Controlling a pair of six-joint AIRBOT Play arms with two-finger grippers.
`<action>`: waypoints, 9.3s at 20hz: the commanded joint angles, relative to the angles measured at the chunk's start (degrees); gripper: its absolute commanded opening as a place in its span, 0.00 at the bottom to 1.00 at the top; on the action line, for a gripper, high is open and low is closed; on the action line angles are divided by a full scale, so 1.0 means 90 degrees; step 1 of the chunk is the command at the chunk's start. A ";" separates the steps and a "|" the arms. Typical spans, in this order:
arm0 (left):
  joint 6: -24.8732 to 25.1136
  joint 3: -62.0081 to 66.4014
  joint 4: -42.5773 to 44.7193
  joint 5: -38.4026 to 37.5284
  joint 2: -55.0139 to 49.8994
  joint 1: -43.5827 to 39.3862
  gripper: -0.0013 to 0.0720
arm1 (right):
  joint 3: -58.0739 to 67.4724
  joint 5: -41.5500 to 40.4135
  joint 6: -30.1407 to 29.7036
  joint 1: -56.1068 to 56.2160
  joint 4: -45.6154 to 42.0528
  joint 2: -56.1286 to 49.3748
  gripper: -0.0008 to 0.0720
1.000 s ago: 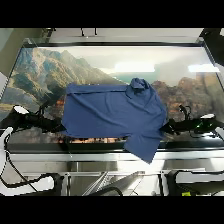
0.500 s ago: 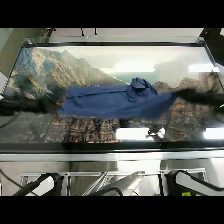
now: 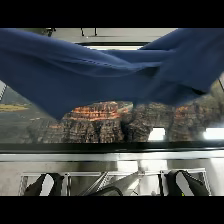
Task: Fold the shirts.
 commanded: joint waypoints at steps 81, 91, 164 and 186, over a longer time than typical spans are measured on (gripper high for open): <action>-0.2191 -0.1625 0.7062 -0.1241 -0.5860 -0.3483 0.96 | -0.1600 0.1054 0.4413 0.1829 -0.5795 -0.4260 0.49; -0.2186 -0.5442 0.7070 0.0719 -0.4165 -0.3376 0.75 | -0.4813 0.1518 0.5073 0.0272 -0.5712 -0.1746 0.49; -0.2263 0.1013 0.6254 -0.0294 -0.7091 -0.3502 0.96 | -0.1426 0.0797 0.2545 0.1642 -0.3966 -0.5999 0.97; -0.2465 0.0925 0.4782 0.0590 -0.7861 -0.6377 0.04 | -0.0512 0.2543 0.2142 0.1625 -0.2072 -0.5124 0.04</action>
